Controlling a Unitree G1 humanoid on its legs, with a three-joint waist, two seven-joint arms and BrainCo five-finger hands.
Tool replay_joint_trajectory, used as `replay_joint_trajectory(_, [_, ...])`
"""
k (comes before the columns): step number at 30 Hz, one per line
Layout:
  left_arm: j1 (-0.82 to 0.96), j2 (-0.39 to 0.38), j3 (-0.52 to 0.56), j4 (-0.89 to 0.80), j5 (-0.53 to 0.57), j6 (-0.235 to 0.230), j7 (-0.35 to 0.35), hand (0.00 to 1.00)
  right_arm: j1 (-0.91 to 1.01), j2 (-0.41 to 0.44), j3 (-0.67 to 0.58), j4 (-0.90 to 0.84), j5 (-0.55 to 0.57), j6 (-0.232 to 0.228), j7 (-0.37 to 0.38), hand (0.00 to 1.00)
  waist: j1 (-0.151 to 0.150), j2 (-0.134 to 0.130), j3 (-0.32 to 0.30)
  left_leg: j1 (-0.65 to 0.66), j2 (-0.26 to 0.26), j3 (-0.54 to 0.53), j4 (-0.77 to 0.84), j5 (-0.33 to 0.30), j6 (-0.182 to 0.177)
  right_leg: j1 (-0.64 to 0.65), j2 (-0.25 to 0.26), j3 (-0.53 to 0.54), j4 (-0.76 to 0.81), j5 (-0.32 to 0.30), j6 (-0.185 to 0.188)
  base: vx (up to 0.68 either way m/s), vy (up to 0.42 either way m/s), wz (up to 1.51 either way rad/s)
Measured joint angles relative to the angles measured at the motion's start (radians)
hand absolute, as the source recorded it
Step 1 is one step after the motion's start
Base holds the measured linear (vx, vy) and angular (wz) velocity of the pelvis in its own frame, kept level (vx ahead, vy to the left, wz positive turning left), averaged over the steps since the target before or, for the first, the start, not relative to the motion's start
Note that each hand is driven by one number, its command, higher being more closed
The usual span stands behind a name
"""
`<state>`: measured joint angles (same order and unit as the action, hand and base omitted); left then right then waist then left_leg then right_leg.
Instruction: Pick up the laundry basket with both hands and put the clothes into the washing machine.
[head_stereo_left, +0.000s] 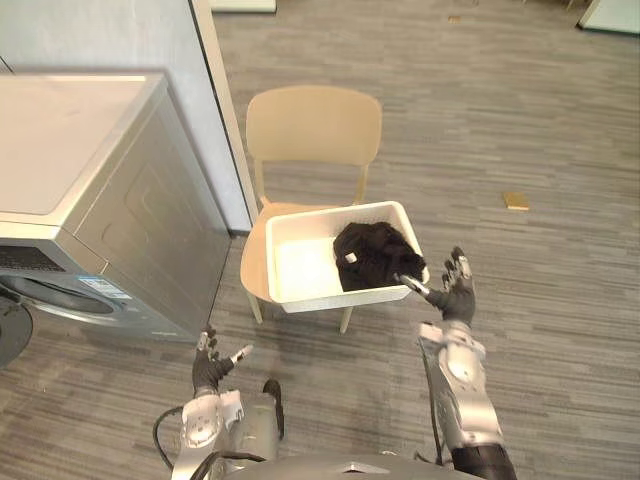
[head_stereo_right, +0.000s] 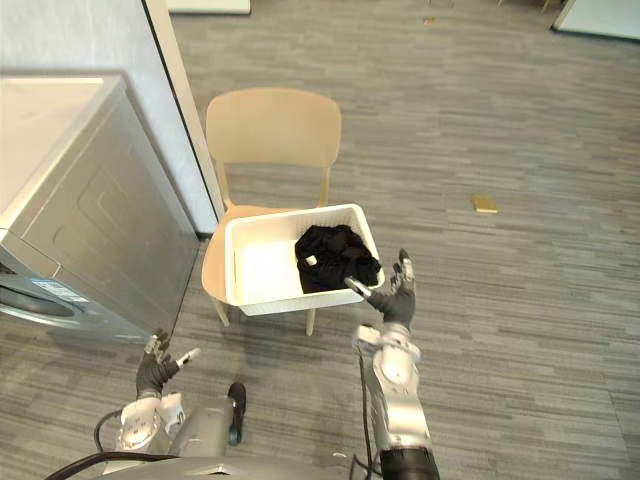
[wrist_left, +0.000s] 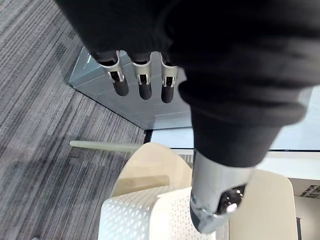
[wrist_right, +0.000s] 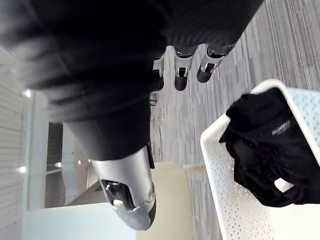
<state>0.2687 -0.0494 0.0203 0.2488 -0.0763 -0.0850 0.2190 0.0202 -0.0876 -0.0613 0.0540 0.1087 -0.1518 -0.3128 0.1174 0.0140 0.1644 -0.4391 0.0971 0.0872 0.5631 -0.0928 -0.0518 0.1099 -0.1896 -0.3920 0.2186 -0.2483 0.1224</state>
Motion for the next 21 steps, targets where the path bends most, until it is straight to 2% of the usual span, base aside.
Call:
replay_joint_trajectory(1, [0.011, -0.001, -0.006, -0.003, 0.000, 0.001, -0.002, 0.00, -0.015, -0.005, -0.003, 0.015, -0.011, 0.018, -0.002, 0.00, 0.014, 0.011, -0.005, 0.020, 0.010, 0.028, -0.064, -0.002, 0.008, 0.018, -0.005, 0.028, -0.002, 0.002, 0.024, 0.23, 0.287, -0.35])
replay_joint_trajectory(2, [0.012, 0.001, -0.011, 0.004, 0.000, 0.000, -0.003, 0.00, -0.013, 0.003, -0.004, 0.025, -0.029, 0.024, -0.003, 0.00, 0.016, -0.008, -0.002, 0.025, -0.003, 0.053, -0.027, -0.027, 0.046, 0.022, -0.027, 0.058, 0.016, -0.011, 0.041, 0.31, 0.364, -0.38])
replay_joint_trajectory(3, [0.016, 0.009, -0.017, 0.028, 0.000, 0.004, -0.005, 0.00, -0.007, -0.001, -0.005, 0.025, -0.067, 0.036, 0.000, 0.00, 0.015, -0.026, -0.013, 0.032, -0.032, 0.083, 0.008, -0.091, 0.066, -0.012, -0.074, 0.112, 0.103, -0.014, 0.046, 0.40, 0.494, -0.25])
replay_joint_trajectory(4, [0.008, 0.010, -0.019, 0.047, 0.003, 0.008, -0.008, 0.00, -0.001, 0.000, -0.022, 0.024, -0.117, 0.051, 0.003, 0.00, 0.011, -0.032, -0.011, 0.059, -0.064, 0.105, 0.016, -0.129, 0.091, -0.097, -0.127, 0.190, 0.305, -0.001, 0.029, 0.41, 0.484, -0.17])
replay_joint_trajectory(5, [0.005, 0.010, -0.022, 0.050, 0.005, 0.011, -0.011, 0.00, 0.001, 0.002, -0.027, 0.025, -0.139, 0.059, 0.002, 0.00, 0.003, -0.039, -0.003, 0.084, -0.085, 0.112, 0.007, -0.140, 0.100, -0.147, -0.154, 0.229, 0.451, 0.025, 0.001, 0.43, 0.448, 0.02])
replay_joint_trajectory(6, [0.005, 0.020, -0.023, 0.052, 0.020, 0.019, -0.017, 0.00, 0.010, 0.002, -0.028, 0.026, -0.196, 0.083, 0.003, 0.00, -0.019, -0.046, 0.005, 0.147, -0.121, 0.116, -0.020, -0.153, 0.109, -0.232, -0.186, 0.269, 0.726, 0.066, -0.057, 0.22, 0.184, 0.15])
replay_joint_trajectory(7, [0.008, 0.028, -0.024, 0.052, 0.023, 0.022, -0.018, 0.00, 0.013, 0.002, -0.028, 0.026, -0.217, 0.093, 0.002, 0.00, -0.028, -0.045, 0.005, 0.181, -0.129, 0.118, -0.039, -0.153, 0.114, -0.261, -0.186, 0.277, 0.820, 0.072, -0.066, 0.35, 0.254, 0.13])
replay_joint_trajectory(8, [0.017, 0.045, -0.023, 0.051, 0.035, 0.023, -0.021, 0.00, 0.015, 0.001, -0.028, 0.025, -0.274, 0.105, 0.000, 0.00, -0.040, -0.033, 0.005, 0.253, -0.132, 0.117, -0.090, -0.146, 0.128, -0.299, -0.149, 0.272, 0.909, 0.068, -0.061, 0.33, 0.227, -0.06])
replay_joint_trajectory(9, [0.019, 0.062, -0.023, 0.043, 0.046, 0.023, -0.025, 0.00, 0.015, -0.001, -0.028, 0.013, -0.329, 0.110, -0.001, 0.00, -0.041, -0.028, 0.002, 0.304, -0.132, 0.117, -0.145, -0.133, 0.142, -0.328, -0.107, 0.250, 0.896, 0.054, -0.057, 0.39, 0.252, -0.05])
replay_joint_trajectory(10, [0.021, 0.070, -0.023, 0.041, 0.057, 0.023, -0.025, 0.00, 0.017, -0.003, -0.030, 0.001, -0.362, 0.113, -0.001, 0.00, -0.043, -0.027, 0.001, 0.323, -0.132, 0.114, -0.167, -0.128, 0.146, -0.338, -0.093, 0.233, 0.866, 0.041, -0.056, 0.29, 0.142, 0.06])
replay_joint_trajectory(12, [0.015, 0.085, -0.024, 0.041, 0.085, 0.023, -0.027, 0.00, 0.017, -0.006, -0.039, -0.026, -0.431, 0.112, 0.000, 0.00, -0.053, -0.029, 0.000, 0.360, -0.134, 0.094, -0.207, -0.124, 0.149, -0.362, -0.052, 0.175, 0.684, -0.011, -0.046, 0.24, 0.068, 0.25])
replay_joint_trajectory(14, [0.011, 0.084, -0.026, 0.041, 0.099, 0.024, -0.025, 0.00, 0.027, -0.017, -0.038, -0.034, -0.431, 0.112, 0.002, 0.00, -0.062, -0.028, 0.000, 0.382, -0.137, 0.071, -0.225, -0.124, 0.146, -0.366, -0.027, 0.164, 0.511, -0.024, -0.044, 0.23, 0.011, 0.36])
replay_joint_trajectory(16, [-0.003, 0.087, -0.039, 0.044, 0.105, 0.024, -0.021, 0.00, 0.054, -0.035, -0.038, -0.035, -0.431, 0.112, 0.006, 0.00, -0.062, -0.028, 0.001, 0.386, -0.138, 0.040, -0.232, -0.127, 0.132, -0.369, 0.006, 0.195, 0.329, -0.011, -0.041, 0.20, -0.043, 0.51])
replay_joint_trajectory(18, [-0.010, 0.091, -0.045, 0.048, 0.122, 0.024, -0.018, 0.00, 0.092, -0.038, -0.037, -0.034, -0.431, 0.113, 0.011, 0.00, -0.065, -0.045, 0.001, 0.390, -0.151, 0.002, -0.220, -0.142, 0.105, -0.350, 0.032, 0.235, 0.166, 0.118, -0.042, 0.20, -0.156, 0.65])
replay_joint_trajectory(19, [-0.015, 0.100, -0.043, 0.055, 0.122, 0.024, -0.009, 0.00, 0.105, -0.045, -0.032, -0.023, -0.431, 0.113, 0.025, 0.00, -0.065, -0.072, 0.004, 0.386, -0.165, -0.012, -0.195, -0.163, 0.078, -0.338, 0.026, 0.236, 0.108, 0.226, -0.050, 0.17, -0.208, 0.46])
replay_joint_trajectory(20, [-0.018, 0.097, -0.043, 0.061, 0.122, 0.025, -0.007, 0.00, 0.103, -0.049, -0.031, -0.017, -0.432, 0.113, 0.027, 0.00, -0.062, -0.068, 0.005, 0.384, -0.159, -0.016, -0.189, -0.165, 0.074, -0.334, 0.028, 0.232, 0.103, 0.226, -0.049, 0.14, -0.209, 0.31])
replay_joint_trajectory(21, [-0.020, 0.087, -0.043, 0.071, 0.122, 0.026, -0.005, 0.00, 0.092, -0.062, -0.027, 0.007, -0.443, 0.114, 0.040, 0.00, -0.060, -0.051, 0.001, 0.361, -0.134, -0.037, -0.171, -0.173, 0.059, -0.319, 0.053, 0.211, 0.066, 0.238, -0.059, 0.13, -0.218, 0.19])
